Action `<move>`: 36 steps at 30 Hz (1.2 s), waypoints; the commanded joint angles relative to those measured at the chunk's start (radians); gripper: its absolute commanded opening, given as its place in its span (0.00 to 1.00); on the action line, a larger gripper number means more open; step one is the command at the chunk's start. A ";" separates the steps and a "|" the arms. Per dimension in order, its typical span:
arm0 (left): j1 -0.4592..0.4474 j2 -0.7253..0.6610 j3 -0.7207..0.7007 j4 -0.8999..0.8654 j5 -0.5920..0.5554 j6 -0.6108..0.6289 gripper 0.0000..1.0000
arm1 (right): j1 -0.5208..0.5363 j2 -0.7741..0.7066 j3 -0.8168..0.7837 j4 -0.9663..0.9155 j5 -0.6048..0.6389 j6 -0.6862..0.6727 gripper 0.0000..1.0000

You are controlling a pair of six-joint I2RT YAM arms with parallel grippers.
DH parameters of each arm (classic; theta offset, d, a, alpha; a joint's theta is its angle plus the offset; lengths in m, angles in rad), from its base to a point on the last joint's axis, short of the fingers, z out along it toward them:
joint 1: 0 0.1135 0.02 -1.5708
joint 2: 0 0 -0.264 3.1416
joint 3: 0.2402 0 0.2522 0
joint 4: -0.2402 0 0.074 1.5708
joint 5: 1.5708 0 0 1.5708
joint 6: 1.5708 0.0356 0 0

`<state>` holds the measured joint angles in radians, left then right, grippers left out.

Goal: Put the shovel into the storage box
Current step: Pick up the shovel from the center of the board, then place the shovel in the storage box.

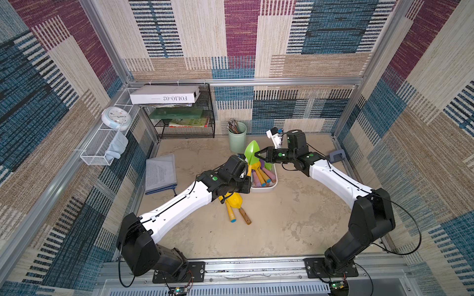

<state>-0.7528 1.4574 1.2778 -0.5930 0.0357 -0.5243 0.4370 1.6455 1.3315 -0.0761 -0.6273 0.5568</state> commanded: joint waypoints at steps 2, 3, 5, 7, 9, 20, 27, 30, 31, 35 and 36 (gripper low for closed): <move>-0.010 -0.004 0.013 0.049 0.047 -0.003 0.43 | 0.001 0.002 0.007 0.056 0.006 -0.003 0.00; -0.011 -0.007 0.011 0.050 0.051 -0.004 0.57 | 0.001 0.002 0.009 0.055 0.012 -0.005 0.00; -0.013 -0.017 0.008 0.052 0.053 -0.005 0.77 | 0.002 0.006 0.019 0.047 0.022 -0.009 0.00; -0.014 -0.030 0.003 0.051 0.050 -0.008 0.93 | 0.000 0.015 0.035 0.034 0.035 -0.017 0.00; -0.014 -0.043 0.000 0.047 0.050 -0.007 0.98 | -0.001 0.030 0.060 0.015 0.045 -0.030 0.00; -0.014 -0.214 -0.118 0.021 0.022 -0.001 0.99 | -0.081 0.225 0.282 -0.203 -0.055 -0.228 0.00; -0.013 -0.328 -0.189 -0.010 -0.038 0.002 0.99 | -0.110 0.355 0.405 -0.327 -0.095 -0.347 0.00; -0.013 -0.332 -0.196 -0.023 -0.046 -0.002 0.99 | -0.112 0.419 0.447 -0.346 -0.098 -0.364 0.00; -0.013 -0.329 -0.200 -0.022 -0.048 -0.006 0.99 | -0.112 0.441 0.462 -0.350 -0.098 -0.367 0.00; -0.013 -0.327 -0.222 0.000 -0.046 -0.013 0.99 | -0.113 0.509 0.499 -0.353 -0.095 -0.370 0.00; -0.013 -0.326 -0.225 0.003 -0.045 -0.014 0.99 | -0.114 0.523 0.505 -0.352 -0.094 -0.369 0.00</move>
<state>-0.7658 1.1305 1.0569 -0.5999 -0.0010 -0.5354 0.3244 2.1483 1.8191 -0.4187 -0.7040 0.2081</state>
